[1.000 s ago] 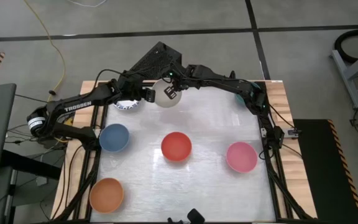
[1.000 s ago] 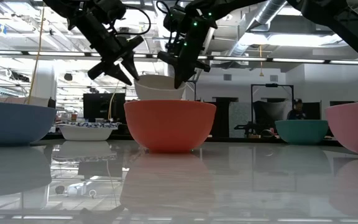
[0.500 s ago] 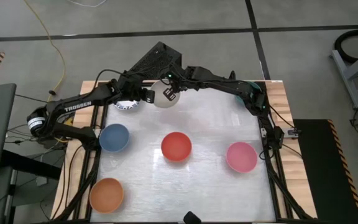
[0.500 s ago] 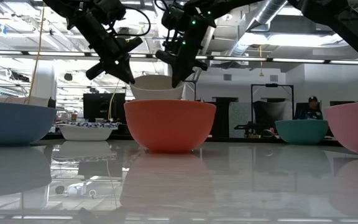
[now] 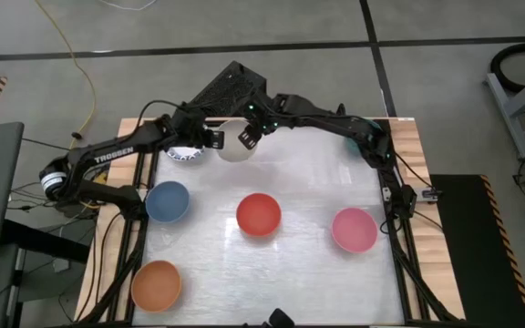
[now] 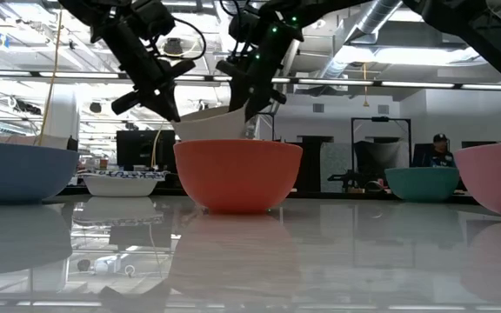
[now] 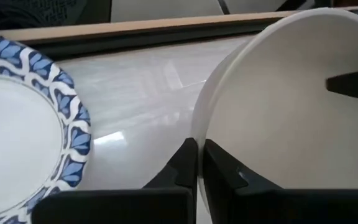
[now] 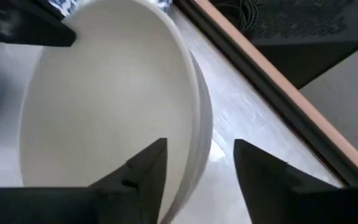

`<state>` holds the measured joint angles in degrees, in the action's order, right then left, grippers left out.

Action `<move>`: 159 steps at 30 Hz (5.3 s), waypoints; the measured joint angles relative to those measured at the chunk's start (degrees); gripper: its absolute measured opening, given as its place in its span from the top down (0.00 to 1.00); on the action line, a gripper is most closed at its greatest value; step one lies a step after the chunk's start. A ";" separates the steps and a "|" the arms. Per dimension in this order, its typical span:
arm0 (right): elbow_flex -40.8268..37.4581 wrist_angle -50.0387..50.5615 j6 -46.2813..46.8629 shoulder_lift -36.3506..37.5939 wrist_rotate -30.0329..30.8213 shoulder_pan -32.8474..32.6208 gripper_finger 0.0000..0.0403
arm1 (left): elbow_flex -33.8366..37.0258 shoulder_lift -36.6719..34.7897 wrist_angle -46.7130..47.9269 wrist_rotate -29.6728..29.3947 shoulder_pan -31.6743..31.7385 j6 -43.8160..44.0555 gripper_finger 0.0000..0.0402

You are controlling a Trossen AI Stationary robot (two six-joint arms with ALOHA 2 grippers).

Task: Nest bowls inside each other
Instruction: Stack the white bowl on top of the white patterned bowl, then stack the green bowl on top of the white bowl

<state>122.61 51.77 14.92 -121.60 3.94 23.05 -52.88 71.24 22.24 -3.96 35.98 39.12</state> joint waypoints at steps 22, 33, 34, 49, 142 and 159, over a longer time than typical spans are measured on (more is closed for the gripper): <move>0.00 3.08 -3.49 10.79 0.73 1.85 0.46 | 0.04 -12.10 22.60 -5.46 16.78 4.89 1.00; 0.00 3.60 -5.22 10.79 0.73 1.85 0.46 | 1.79 -9.17 22.97 -5.38 25.00 4.57 1.00; 0.00 3.83 -5.46 10.79 0.71 1.85 0.46 | 1.79 -8.62 23.29 -5.43 25.40 4.79 1.00; -0.02 4.98 -6.42 10.77 0.69 1.29 0.46 | 1.84 -7.85 21.78 -11.78 21.41 34.87 1.00; -47.75 17.83 6.68 33.81 10.80 19.23 0.46 | 1.79 -18.04 -1.74 20.68 9.89 16.40 0.51; -58.55 6.26 0.09 31.94 12.70 23.83 0.46 | 1.79 -18.01 -2.45 20.16 9.82 15.38 0.51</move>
<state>64.05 58.03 15.02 -89.65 16.64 46.88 -51.09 53.23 19.79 16.20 45.80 54.50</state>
